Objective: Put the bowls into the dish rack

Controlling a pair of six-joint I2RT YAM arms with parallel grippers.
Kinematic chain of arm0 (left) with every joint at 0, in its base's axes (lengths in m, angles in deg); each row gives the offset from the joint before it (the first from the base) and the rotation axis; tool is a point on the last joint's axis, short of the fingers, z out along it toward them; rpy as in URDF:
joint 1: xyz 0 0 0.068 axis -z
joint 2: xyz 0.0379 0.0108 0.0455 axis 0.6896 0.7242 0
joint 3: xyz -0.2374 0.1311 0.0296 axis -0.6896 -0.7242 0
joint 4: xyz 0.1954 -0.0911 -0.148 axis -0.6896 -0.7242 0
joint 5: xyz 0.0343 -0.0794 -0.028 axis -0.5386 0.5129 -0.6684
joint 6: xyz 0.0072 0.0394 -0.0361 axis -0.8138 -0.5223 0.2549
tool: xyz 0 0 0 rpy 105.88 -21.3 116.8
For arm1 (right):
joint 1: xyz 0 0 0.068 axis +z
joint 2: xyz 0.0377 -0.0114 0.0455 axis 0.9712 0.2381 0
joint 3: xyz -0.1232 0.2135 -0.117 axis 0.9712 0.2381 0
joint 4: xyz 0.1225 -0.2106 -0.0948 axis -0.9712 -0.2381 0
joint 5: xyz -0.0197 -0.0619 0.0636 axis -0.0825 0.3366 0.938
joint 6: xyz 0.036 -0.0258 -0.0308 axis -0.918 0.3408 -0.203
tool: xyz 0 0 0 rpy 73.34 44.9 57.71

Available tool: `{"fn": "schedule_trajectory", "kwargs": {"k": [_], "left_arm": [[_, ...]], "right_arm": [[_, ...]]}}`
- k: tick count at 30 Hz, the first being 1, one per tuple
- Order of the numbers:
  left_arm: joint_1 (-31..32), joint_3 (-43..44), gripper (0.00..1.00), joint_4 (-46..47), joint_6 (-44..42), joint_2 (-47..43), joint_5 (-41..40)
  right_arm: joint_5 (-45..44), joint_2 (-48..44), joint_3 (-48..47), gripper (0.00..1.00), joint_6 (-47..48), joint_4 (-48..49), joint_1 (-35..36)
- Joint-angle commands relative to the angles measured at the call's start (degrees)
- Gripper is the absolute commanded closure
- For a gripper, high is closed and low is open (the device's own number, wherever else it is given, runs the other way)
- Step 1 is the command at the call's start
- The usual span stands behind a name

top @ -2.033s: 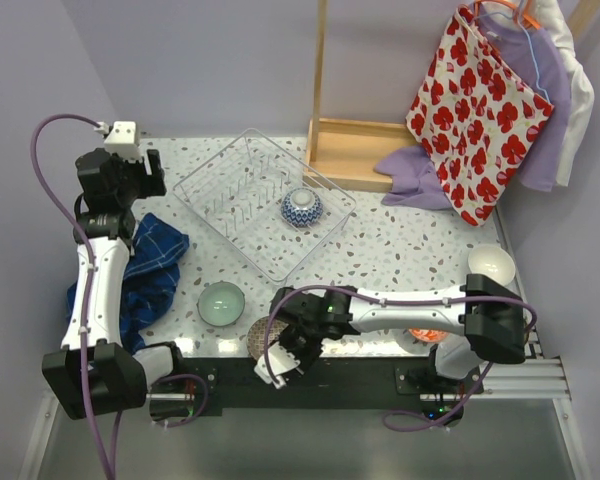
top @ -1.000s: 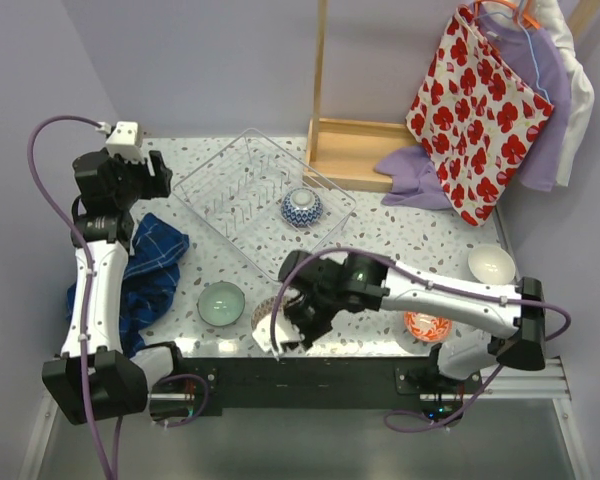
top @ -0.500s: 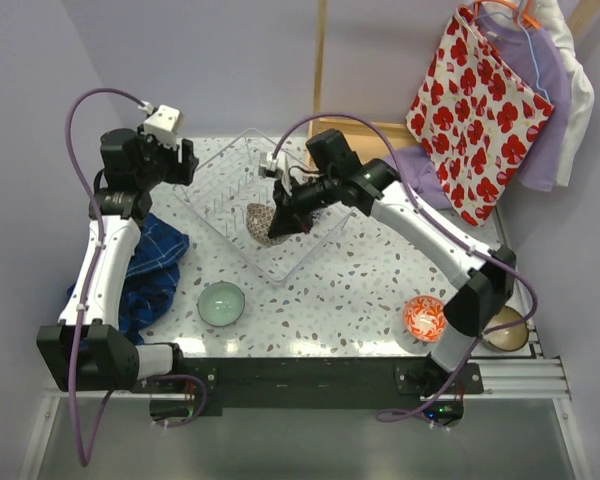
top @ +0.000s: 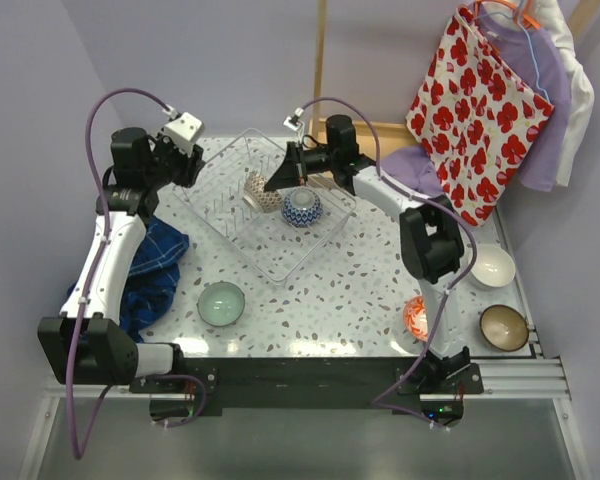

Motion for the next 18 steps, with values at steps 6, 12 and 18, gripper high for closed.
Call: {"fn": "schedule_trajectory", "kwargs": {"k": [6,12,18], "left_arm": [[5.5,-0.3,0.76,-2.0,-8.5,1.3,-0.1],[8.5,1.1,1.00,-3.3,-9.8,4.3,0.7],[10.4,-1.6,1.00,-1.8,-9.8,5.4,1.0]], "right_arm": [[8.0,3.3,-0.1,1.00,-19.5,22.9,-2.7],[7.4,4.7,0.3,1.00,-16.9,20.3,-3.4],[4.4,5.4,-3.5,1.00,4.1,-7.7,-3.4]]}}
